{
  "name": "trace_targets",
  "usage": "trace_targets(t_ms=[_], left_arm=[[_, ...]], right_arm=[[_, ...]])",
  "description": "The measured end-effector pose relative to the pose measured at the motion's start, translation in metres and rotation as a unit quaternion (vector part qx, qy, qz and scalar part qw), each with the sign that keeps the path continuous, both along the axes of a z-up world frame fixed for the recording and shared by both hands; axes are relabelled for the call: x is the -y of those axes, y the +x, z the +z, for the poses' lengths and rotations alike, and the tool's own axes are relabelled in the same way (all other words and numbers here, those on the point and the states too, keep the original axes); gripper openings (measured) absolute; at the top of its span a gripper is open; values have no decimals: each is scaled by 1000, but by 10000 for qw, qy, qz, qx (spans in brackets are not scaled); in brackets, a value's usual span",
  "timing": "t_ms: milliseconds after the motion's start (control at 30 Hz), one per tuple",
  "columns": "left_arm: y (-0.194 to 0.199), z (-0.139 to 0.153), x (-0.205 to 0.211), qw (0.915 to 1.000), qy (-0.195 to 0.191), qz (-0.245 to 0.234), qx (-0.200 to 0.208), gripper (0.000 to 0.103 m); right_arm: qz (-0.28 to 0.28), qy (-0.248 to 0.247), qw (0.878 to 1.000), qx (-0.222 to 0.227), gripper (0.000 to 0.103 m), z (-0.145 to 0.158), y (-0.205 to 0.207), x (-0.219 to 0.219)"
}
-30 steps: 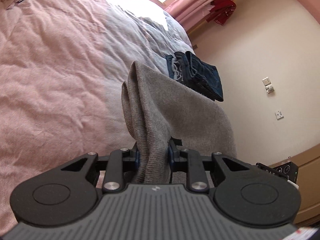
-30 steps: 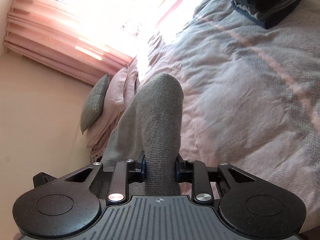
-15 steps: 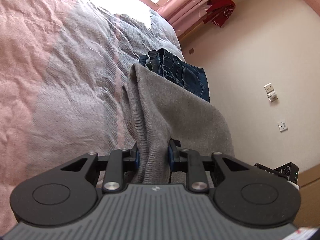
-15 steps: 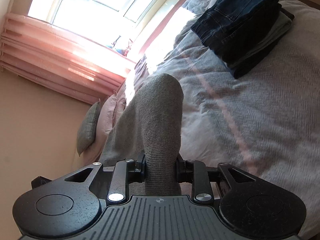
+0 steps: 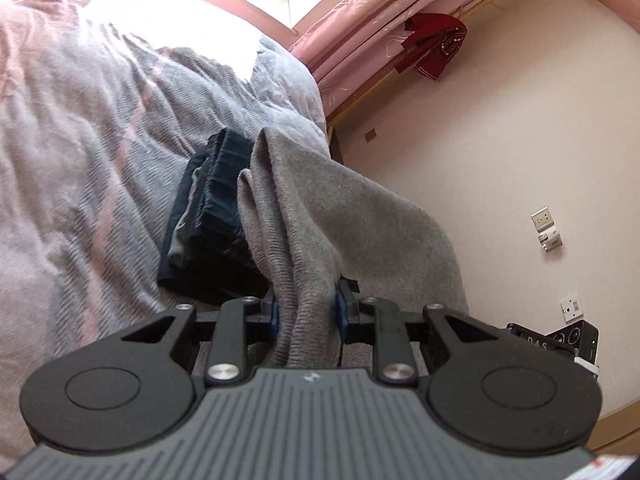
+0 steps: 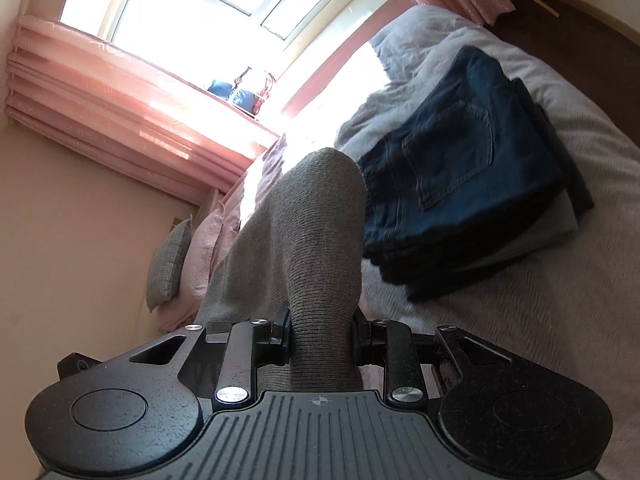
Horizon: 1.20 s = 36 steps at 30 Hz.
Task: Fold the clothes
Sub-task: 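Lift and carry the folded skirt with both grippers toward the jeans stack, then lower the folded skirt onto the stack of jeans with both grippers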
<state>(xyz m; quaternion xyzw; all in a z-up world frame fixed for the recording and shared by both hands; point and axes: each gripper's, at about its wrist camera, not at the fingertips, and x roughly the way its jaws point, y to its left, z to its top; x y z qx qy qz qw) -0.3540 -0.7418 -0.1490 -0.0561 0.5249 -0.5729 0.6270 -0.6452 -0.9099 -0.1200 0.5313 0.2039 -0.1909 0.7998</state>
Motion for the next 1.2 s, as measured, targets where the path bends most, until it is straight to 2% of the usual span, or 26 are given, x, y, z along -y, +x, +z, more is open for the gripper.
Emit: trace_targets(t_ms=[167,300,567,767,1033,1100,1133,1200], left_arm=[[2,3,78,9998,-146,-28,151,21],[10,-9,127,9998,-124,-32,173,21],[22,-58,192,9993,290,-130,179,21],[30,-82,220,9989,392,-127,241,21],[34,-107,247,9978,506,-211,376,21],[32,-116,251,9970,593,-260,424,22],[31,-120,254,9961,686,-273,490,23],[31,-121,253,9952,708,-294,606,27]], right_arm=[[-1,-291,9996,48,23,12,1,78],[-6,-426,9991,57,23,9,7,129],[89,-407,9990,-179,23,-36,19,196],[53,-338,9992,-183,23,-69,26,224],[-126,-256,9994,-197,24,-100,30,243],[-206,-292,9986,-379,29,-108,32,244],[-283,-335,9971,-620,32,-112,35,244],[-376,-383,9956,-771,33,-118,37,243]])
